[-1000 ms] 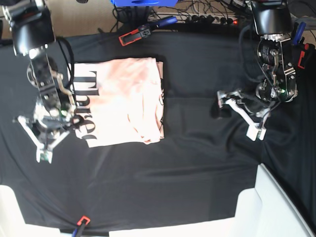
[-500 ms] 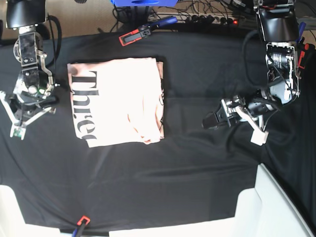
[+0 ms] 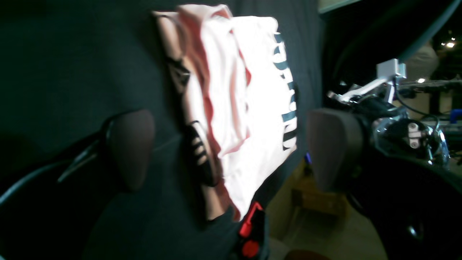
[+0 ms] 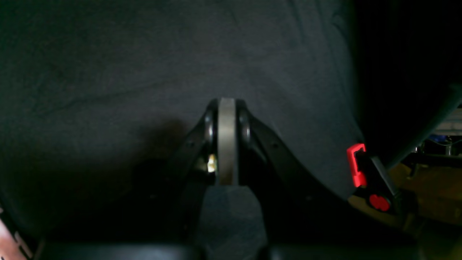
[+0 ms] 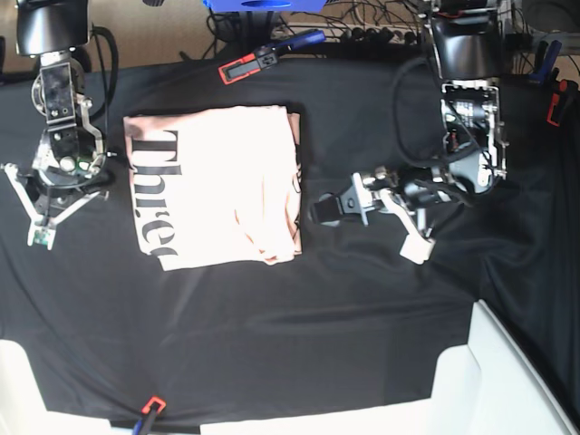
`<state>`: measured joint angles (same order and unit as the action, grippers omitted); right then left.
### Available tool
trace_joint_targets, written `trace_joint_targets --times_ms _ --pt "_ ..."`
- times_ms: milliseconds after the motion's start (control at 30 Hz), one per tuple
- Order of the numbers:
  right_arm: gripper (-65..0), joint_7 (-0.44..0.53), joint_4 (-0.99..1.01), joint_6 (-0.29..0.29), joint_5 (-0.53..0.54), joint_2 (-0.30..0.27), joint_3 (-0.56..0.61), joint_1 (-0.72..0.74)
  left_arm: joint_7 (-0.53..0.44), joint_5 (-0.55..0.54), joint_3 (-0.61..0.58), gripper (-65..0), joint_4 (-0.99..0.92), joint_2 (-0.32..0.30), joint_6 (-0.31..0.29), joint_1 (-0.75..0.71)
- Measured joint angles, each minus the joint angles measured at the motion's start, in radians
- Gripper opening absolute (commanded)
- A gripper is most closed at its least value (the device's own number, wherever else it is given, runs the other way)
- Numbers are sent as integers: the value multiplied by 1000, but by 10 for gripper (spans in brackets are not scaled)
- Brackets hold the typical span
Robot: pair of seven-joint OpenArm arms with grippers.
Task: Fold the T-shirt properly
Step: 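Move the right gripper aside and bring the left gripper toward the shirt, then grasp the folded shirt's edge with the left gripper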
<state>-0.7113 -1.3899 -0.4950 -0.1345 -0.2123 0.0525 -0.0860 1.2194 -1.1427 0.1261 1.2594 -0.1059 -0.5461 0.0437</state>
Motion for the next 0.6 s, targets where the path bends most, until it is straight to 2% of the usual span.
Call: trace_joint_targets --times_ms 200,600 --pt "-635 -4 0 0 0 3 0 -6 0 12 5 0 -117 14 114 -18" --pt "-637 -8 1 0 2 37 3 -36 -5 1 5 0 -186 38 120 26"
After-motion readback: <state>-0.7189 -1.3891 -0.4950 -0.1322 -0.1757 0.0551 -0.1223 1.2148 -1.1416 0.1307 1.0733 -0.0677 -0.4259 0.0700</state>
